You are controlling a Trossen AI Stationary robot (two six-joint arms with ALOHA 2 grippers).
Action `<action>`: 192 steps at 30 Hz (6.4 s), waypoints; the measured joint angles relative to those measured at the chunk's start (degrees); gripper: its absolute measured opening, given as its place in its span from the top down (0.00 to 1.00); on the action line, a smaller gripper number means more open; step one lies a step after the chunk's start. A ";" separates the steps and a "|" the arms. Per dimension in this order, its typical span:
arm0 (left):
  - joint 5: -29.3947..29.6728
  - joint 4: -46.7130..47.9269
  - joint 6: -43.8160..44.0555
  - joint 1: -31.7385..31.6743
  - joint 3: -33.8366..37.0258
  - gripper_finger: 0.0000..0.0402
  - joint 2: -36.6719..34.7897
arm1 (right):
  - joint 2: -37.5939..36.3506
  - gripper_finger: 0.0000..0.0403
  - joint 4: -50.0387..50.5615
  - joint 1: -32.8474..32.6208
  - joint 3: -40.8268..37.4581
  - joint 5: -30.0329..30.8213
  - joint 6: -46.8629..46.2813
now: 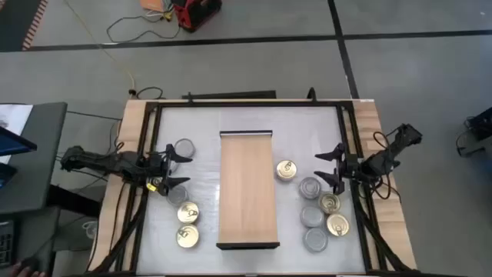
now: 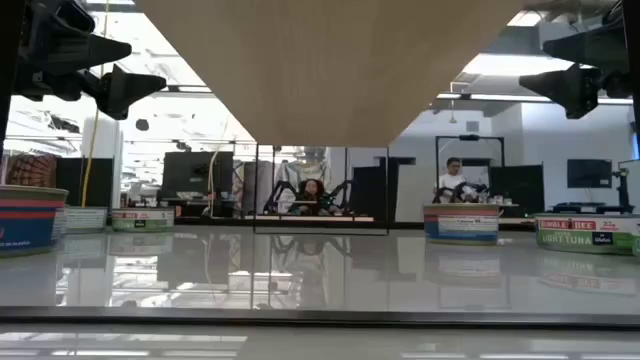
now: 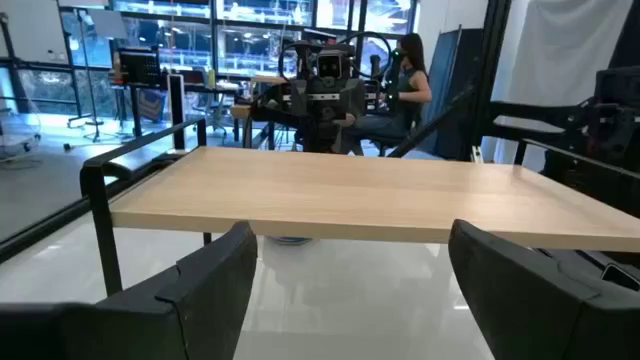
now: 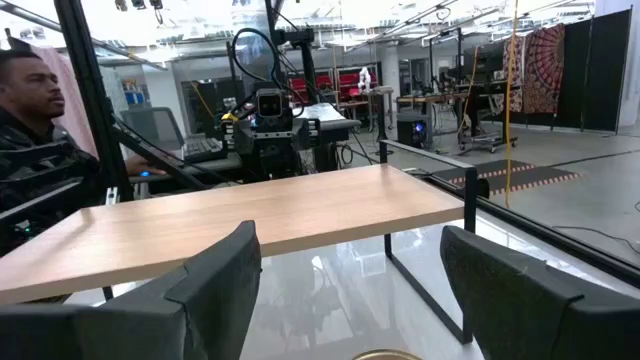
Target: Stack canned seafood by type on shelf
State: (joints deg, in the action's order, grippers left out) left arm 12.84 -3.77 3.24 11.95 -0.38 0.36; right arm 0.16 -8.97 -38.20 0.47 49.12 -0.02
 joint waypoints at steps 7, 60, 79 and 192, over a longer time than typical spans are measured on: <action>0.00 0.00 -0.02 0.00 0.02 0.21 0.00 | 0.00 0.18 0.00 -0.01 0.00 0.00 -0.01; 0.00 0.00 0.00 0.00 0.01 0.21 0.00 | 0.00 0.18 0.00 -0.01 -0.02 0.02 -0.01; 0.00 0.00 -0.01 0.00 0.00 0.21 0.00 | 0.00 0.18 0.00 -0.01 -0.01 0.02 -0.01; 19.80 18.95 14.09 0.08 -36.68 0.21 37.53 | 78.06 0.30 49.13 46.47 47.06 -48.27 -24.81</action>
State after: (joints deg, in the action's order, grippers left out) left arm 32.64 15.18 17.34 12.03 -37.06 37.89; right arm 78.22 40.16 8.27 47.53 0.86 -24.84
